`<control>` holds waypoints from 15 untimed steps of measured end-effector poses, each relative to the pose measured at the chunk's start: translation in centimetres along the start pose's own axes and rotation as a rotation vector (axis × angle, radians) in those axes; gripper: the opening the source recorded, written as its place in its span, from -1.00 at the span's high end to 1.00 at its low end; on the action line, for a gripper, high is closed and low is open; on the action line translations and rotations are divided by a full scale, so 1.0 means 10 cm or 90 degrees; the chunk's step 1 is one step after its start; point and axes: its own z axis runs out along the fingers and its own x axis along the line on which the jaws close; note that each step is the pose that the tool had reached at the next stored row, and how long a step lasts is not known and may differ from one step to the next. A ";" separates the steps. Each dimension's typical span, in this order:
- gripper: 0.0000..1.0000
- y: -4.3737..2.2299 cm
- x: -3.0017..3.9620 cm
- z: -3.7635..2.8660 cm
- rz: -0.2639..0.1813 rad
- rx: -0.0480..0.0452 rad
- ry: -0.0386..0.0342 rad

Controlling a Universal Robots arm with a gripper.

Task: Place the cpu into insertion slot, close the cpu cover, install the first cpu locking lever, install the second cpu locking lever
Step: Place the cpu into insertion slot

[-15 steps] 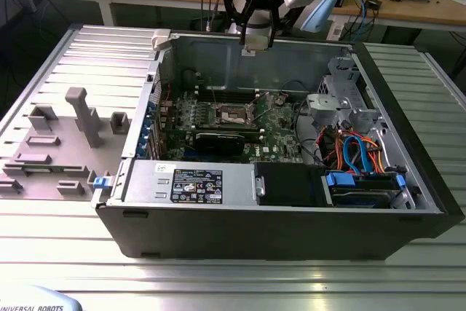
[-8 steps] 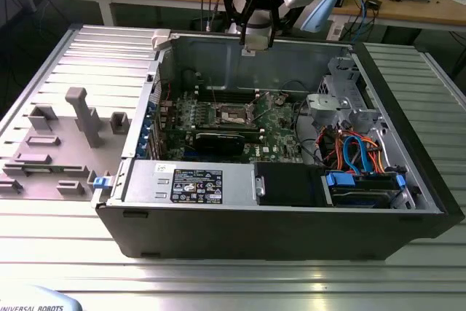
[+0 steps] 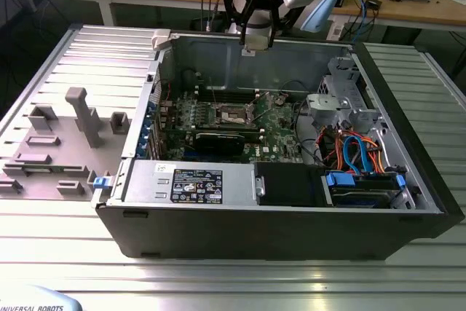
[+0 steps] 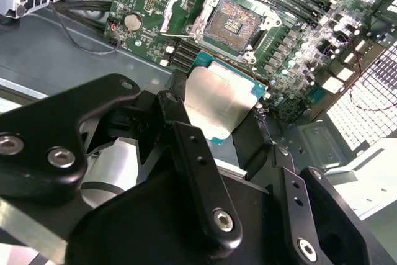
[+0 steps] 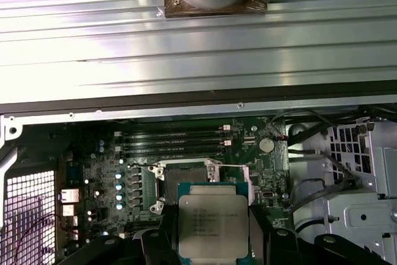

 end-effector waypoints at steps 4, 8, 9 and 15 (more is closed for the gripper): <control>-0.08 0.000 0.000 0.001 0.020 -0.0003 -0.0018; -0.08 0.000 0.000 0.001 0.031 -0.0005 -0.0028; -0.08 0.000 0.000 0.001 0.033 -0.0006 -0.0030; -0.08 0.000 0.000 0.001 0.053 -0.0010 -0.0047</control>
